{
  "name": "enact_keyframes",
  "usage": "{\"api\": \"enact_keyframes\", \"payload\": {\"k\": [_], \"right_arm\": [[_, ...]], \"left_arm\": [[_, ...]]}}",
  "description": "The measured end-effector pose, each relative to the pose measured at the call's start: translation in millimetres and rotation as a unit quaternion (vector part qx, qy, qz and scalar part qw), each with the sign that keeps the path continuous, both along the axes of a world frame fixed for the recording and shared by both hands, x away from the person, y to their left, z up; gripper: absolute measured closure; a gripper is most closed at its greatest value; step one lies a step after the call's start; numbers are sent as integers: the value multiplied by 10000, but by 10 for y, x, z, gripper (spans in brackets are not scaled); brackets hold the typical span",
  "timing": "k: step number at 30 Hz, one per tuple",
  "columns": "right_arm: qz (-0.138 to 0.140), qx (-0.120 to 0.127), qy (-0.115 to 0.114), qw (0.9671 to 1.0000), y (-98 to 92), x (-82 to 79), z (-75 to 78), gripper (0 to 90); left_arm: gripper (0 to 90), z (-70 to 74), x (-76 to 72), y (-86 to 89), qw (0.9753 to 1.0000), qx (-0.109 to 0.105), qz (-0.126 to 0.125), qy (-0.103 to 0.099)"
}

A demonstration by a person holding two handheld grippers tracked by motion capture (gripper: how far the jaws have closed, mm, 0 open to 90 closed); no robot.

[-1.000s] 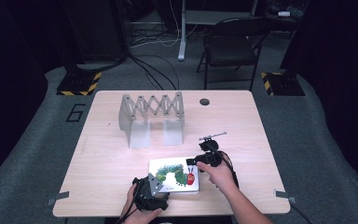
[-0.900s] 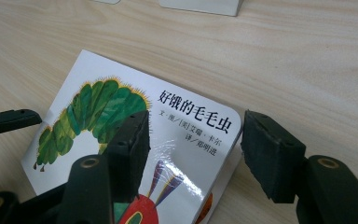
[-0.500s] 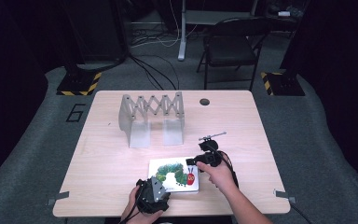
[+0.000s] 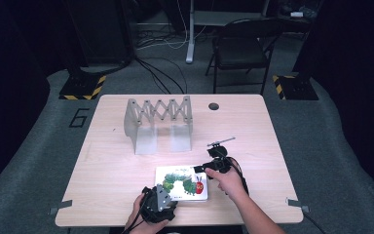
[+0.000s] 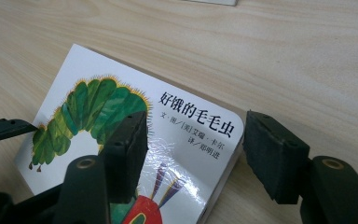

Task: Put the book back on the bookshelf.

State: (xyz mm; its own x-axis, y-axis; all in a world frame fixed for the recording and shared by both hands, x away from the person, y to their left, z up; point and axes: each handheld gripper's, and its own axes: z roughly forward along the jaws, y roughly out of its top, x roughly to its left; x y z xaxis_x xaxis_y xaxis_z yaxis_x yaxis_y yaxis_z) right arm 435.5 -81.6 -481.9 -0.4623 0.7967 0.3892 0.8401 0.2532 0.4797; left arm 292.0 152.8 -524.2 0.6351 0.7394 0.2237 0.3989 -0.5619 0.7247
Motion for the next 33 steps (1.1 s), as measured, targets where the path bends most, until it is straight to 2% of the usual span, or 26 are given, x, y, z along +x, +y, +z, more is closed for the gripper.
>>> {"api": "enact_keyframes", "payload": {"k": [5,11,14,21,22,23,26,30,33], "right_arm": [[68,-89,66,9999,5,69,-27,368],[202,-101,369,9991,26,185,-99,344],[203,-106,425,9988,54,218,-112,344],[269,-154,395,9987,87,238,-125,332],[208,-141,491,9985,96,232,-121,331],[274,-152,414,9987,92,244,-136,328],[305,-222,423,9984,105,240,-145,312],[327,-289,306,9986,126,210,-141,305],[315,-258,321,9987,129,215,-146,298]], "left_arm": [[203,-4,-2,2,10000,-22,-4,-6],[204,-9,-8,9,10000,-31,-14,-28],[204,-11,-7,10,10000,-40,-22,-44],[204,-15,-9,10,10000,-58,-22,-60],[204,-15,-9,10,10000,-59,-20,-60],[204,-15,-9,10,10000,-59,-21,-61],[204,-18,-10,9,9999,-66,-9,-84],[204,-18,-12,10,9999,-73,-8,-71],[204,-21,-13,10,9999,-78,5,-84]]}}
